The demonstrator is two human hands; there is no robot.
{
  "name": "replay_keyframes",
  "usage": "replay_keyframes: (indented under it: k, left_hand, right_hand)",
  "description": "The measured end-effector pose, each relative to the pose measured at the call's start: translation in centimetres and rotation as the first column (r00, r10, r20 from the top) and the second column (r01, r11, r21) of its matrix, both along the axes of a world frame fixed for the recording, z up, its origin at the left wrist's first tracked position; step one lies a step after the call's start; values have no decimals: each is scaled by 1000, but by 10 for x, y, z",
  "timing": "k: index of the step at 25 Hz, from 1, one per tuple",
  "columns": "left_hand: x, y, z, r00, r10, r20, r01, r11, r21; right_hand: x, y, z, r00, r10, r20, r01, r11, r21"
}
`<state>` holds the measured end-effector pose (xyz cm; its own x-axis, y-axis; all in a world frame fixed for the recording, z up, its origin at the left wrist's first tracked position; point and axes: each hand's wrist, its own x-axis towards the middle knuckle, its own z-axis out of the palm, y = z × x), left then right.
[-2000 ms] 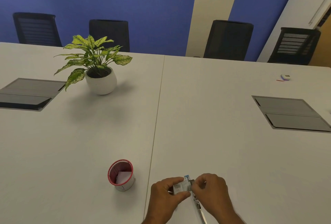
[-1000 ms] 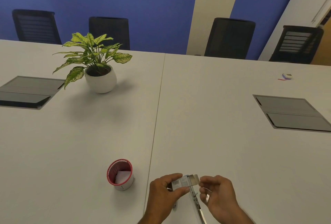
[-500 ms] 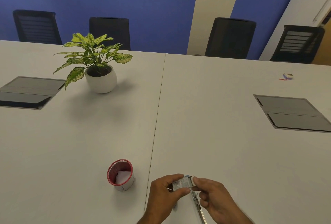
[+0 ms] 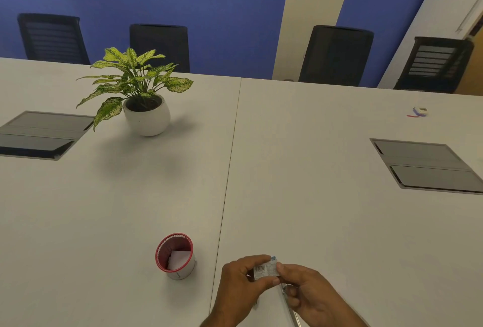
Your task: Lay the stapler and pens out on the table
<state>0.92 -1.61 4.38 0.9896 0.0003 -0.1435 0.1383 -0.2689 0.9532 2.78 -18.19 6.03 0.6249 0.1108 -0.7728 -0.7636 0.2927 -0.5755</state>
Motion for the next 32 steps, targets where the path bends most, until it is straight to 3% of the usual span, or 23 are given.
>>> replay_keyframes:
  k: [3,6,9,12,19,21,23,25,28,32]
  left_hand:
    - [2,2,-1,1000,-8,6,7,1000,18]
    - [3,2,-5,1000,-5,14,5,999,46]
    - [6,0,-12,999,27,35,-30,997,71]
    - [11,-3,-23,998,2,69,-12,990,142]
    - [26,-3,-41,1000,1,15,-3,986,167]
    - [31,4,-53,998,-59,-27,63,966,252]
    - [34,17,-71,994,-105,-22,104,890,443]
    - [34,30,-91,981,-167,98,72,782,619]
    - [34,45,-129,967,-254,6,159,626,764]
    - [36,46,-158,986,-165,-26,116,564,818]
  right_hand:
    - [0,2,-3,1000,-2,-26,2,1000,11]
    - [-1,6,5,994,61,93,-40,978,-205]
    - [0,17,12,930,296,217,-113,795,-596]
    - [3,30,11,859,489,154,-161,544,-824]
    - [27,45,-9,818,571,64,-171,348,-922]
    - [37,45,-22,814,580,13,-187,283,-941]
    - [47,44,-35,817,575,-37,-191,210,-959]
    - [59,43,-46,812,576,-99,-202,118,-972]
    - [76,45,-58,809,568,-149,-215,50,-975]
    - [91,48,-71,776,599,-197,-244,-3,-970]
